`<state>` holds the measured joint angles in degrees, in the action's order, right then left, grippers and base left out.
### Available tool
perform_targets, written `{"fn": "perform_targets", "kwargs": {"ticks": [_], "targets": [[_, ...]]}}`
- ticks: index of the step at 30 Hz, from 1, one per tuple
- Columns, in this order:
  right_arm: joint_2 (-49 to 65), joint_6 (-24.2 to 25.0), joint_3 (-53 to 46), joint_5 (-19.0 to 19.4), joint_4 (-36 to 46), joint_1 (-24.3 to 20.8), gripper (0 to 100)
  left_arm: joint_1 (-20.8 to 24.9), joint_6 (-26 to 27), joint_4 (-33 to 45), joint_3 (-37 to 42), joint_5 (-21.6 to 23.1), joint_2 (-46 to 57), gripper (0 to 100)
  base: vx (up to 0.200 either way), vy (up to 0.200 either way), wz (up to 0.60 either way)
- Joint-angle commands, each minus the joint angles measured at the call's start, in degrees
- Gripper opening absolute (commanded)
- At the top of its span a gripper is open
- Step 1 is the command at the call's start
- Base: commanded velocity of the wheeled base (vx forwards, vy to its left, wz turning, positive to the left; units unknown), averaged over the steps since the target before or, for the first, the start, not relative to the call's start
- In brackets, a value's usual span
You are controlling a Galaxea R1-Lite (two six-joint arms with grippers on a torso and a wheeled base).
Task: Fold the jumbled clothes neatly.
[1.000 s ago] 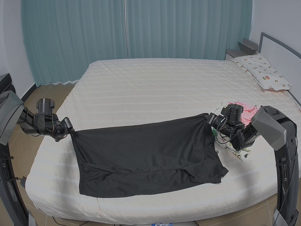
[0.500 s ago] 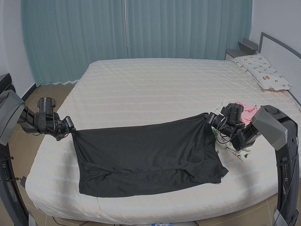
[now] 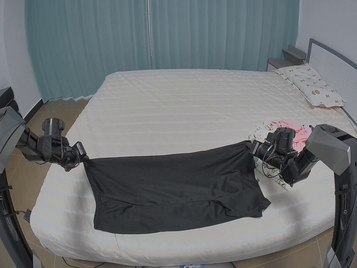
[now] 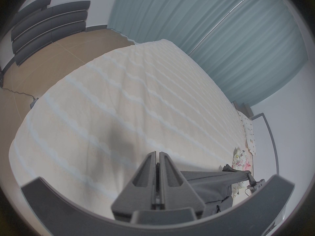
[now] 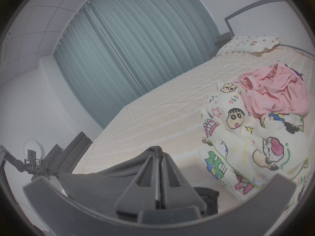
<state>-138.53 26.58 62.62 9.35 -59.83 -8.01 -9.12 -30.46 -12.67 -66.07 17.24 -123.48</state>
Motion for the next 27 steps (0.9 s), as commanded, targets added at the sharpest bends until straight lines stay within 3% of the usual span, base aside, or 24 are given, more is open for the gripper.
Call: {"fn": "perform_targets", "kwargs": {"ticks": [1,6,14,27], "targets": [[1.3,-0.5,-4.6,0.7,-2.0,-0.1,0,0.0,1.0,-0.1,2.9,0.0,1.4,0,0.000,0.000,0.00],[1.3,-3.3,-9.0,1.2,-3.7,-0.1,0,-0.1,6.2,-1.7,6.7,-0.2,1.5,0,0.000,0.000,0.00],[1.2,-5.2,-14.5,2.8,-5.3,-0.1,0,0.1,6.9,-9.3,14.3,-0.2,0.8,0,0.000,0.000,0.00],[0.2,-8.8,-19.9,4.7,-5.3,-0.1,0,0.9,12.3,-10.5,21.6,-0.3,0.7,0,0.000,0.000,0.00]]}}
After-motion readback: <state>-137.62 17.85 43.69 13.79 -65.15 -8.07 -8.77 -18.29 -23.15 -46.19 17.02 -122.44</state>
